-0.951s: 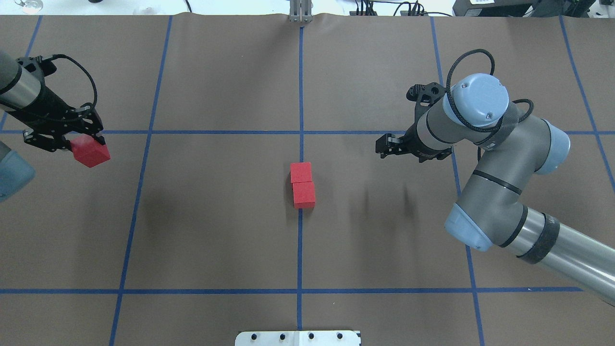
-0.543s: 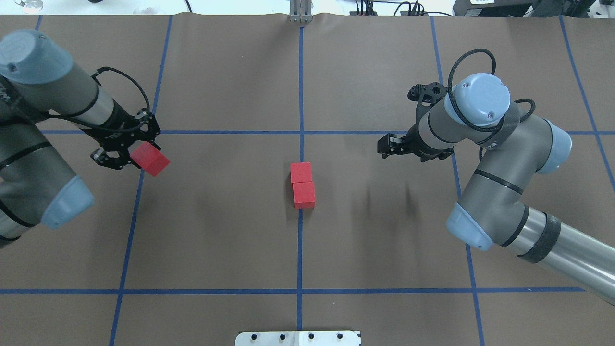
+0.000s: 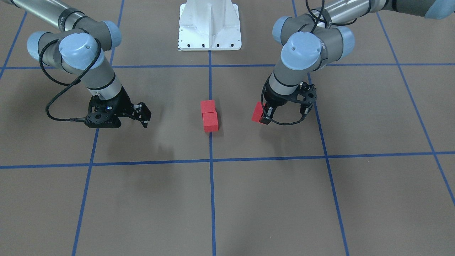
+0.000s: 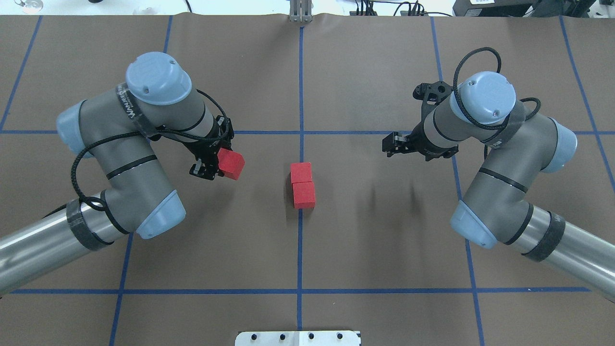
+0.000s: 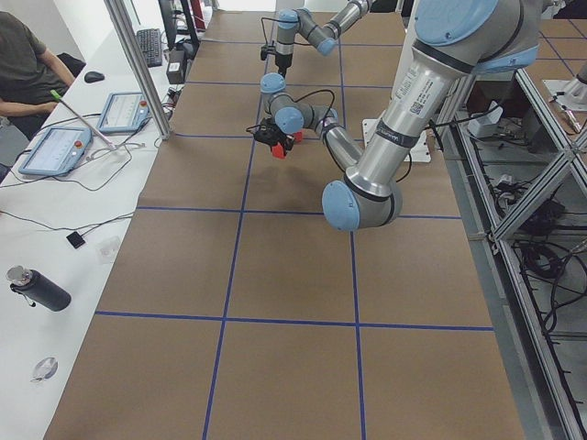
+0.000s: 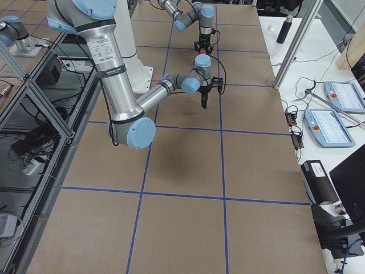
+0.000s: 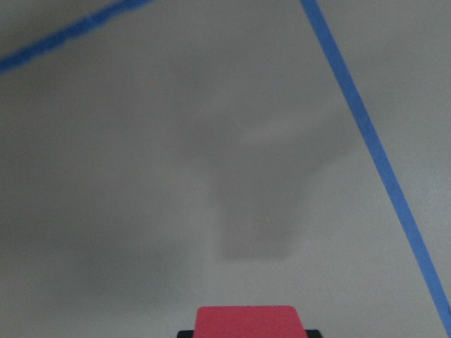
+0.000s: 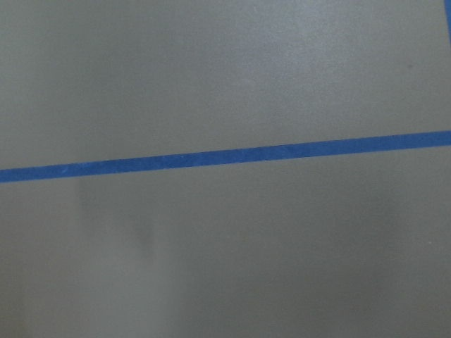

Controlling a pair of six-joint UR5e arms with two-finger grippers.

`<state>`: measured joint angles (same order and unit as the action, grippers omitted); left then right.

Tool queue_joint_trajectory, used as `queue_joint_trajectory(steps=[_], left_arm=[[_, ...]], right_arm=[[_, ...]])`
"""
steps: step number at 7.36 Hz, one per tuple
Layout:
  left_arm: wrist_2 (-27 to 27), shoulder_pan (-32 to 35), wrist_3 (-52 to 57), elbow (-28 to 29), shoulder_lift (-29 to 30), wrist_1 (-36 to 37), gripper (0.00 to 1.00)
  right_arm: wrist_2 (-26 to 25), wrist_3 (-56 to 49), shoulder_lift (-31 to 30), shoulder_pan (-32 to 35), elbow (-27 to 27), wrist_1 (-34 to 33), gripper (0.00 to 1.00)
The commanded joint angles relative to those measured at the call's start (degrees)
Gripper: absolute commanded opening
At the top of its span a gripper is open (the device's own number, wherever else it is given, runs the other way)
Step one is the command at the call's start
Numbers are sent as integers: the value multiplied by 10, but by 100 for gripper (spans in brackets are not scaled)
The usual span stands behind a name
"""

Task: Form red blocks into L shape at center
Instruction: 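Carry the red cube with the left gripper toward the two center cubes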

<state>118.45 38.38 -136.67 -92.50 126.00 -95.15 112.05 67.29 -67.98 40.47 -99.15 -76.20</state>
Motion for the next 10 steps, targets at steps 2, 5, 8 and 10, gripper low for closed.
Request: queue_joint_trajectory(steps=[2, 5, 8, 10], left_arm=[[-2, -48, -180, 63, 43, -1, 0], [-12, -50, -213, 69, 67, -6, 0], [-42, -50, -289, 83, 76, -7, 0], [-45, -51, -294, 99, 93, -10, 0]], right_arm=[[-1, 0, -7, 0, -1, 1, 100], [0, 0, -7, 2, -3, 1, 100], [0, 2, -9, 4, -6, 1, 100], [0, 2, -10, 4, -6, 1, 100]])
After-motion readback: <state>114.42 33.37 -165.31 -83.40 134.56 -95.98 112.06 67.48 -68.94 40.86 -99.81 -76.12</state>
